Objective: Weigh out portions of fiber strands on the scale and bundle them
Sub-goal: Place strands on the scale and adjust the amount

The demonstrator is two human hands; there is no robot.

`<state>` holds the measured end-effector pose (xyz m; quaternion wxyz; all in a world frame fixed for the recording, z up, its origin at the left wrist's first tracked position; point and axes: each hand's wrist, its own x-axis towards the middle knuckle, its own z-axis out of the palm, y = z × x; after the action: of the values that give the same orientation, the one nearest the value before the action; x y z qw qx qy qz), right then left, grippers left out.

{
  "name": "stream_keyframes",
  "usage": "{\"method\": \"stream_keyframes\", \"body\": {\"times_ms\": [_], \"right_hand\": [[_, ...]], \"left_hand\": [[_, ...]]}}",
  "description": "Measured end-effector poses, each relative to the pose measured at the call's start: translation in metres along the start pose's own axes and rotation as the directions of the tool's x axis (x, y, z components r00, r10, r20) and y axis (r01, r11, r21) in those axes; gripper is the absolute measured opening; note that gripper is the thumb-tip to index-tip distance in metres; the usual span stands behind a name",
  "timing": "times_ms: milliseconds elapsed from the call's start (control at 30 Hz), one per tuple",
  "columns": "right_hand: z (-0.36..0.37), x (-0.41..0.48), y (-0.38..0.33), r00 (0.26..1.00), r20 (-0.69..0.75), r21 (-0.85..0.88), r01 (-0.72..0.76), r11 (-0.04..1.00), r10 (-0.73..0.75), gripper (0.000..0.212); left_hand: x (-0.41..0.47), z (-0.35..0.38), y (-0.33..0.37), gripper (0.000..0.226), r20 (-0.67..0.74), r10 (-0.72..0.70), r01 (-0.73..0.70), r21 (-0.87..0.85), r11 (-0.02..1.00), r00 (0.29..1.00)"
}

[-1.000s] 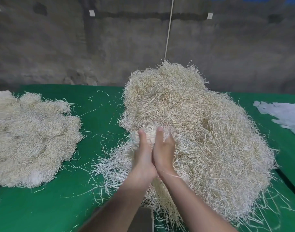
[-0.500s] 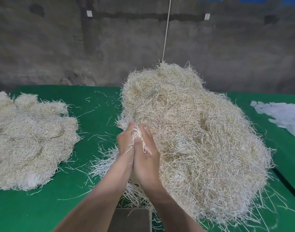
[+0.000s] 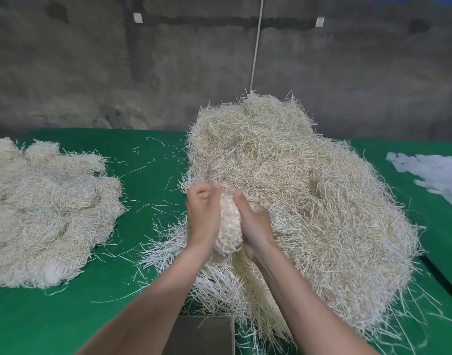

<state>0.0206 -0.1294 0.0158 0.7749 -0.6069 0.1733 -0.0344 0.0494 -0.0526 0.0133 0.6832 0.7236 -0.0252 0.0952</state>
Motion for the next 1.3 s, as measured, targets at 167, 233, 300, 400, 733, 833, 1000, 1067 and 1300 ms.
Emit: {"method": "stream_keyframes", "body": {"times_ms": [167,233,300,400,733,833,1000,1067,1300], "right_hand": [[-0.004,0.016,-0.006,0.972,-0.228,0.184,0.097,0.978,-0.054,0.072],[-0.003,0.008,0.004,0.967,-0.170,-0.141,0.165,0.976,-0.189,0.056],[-0.005,-0.006,0.025,0.924,-0.087,-0.488,0.286,0.825,-0.372,0.045],[0.006,-0.022,0.041,0.801,0.070,-0.688,0.470,0.553,-0.594,0.029],[0.014,-0.014,0.022,0.749,-0.035,-0.643,0.490,0.589,-0.661,0.044],[-0.009,0.006,0.008,0.817,-0.062,-0.567,0.444,0.694,-0.573,0.050],[-0.008,-0.006,0.017,0.891,0.032,-0.473,0.412,0.779,-0.452,0.031],[-0.002,-0.009,0.021,0.928,0.184,-0.297,0.368,0.881,-0.325,0.054],[0.000,0.004,0.021,0.935,-0.109,-0.388,0.272,0.881,-0.337,0.057]], "left_hand": [[-0.014,-0.003,-0.014,0.110,0.404,-0.596,0.715,-0.289,0.637,0.694],[-0.012,-0.001,-0.012,0.097,0.521,-0.587,0.782,-0.475,0.404,0.620],[0.001,-0.003,-0.009,0.082,0.478,-0.611,0.754,-0.562,0.340,0.632],[0.008,-0.004,-0.010,0.060,0.318,-0.675,0.679,-0.633,0.371,0.665],[-0.004,-0.002,0.001,0.041,0.090,-0.424,0.433,-0.238,0.869,0.901],[-0.021,0.003,0.001,0.037,0.242,-0.534,0.574,-0.147,0.805,0.810],[-0.014,-0.007,-0.005,0.026,0.174,-0.469,0.485,-0.060,0.872,0.866],[-0.015,-0.009,-0.006,0.029,0.175,-0.417,0.420,0.020,0.907,0.892],[-0.035,-0.029,-0.015,0.033,0.266,-0.289,0.280,0.071,0.957,0.920]]}}
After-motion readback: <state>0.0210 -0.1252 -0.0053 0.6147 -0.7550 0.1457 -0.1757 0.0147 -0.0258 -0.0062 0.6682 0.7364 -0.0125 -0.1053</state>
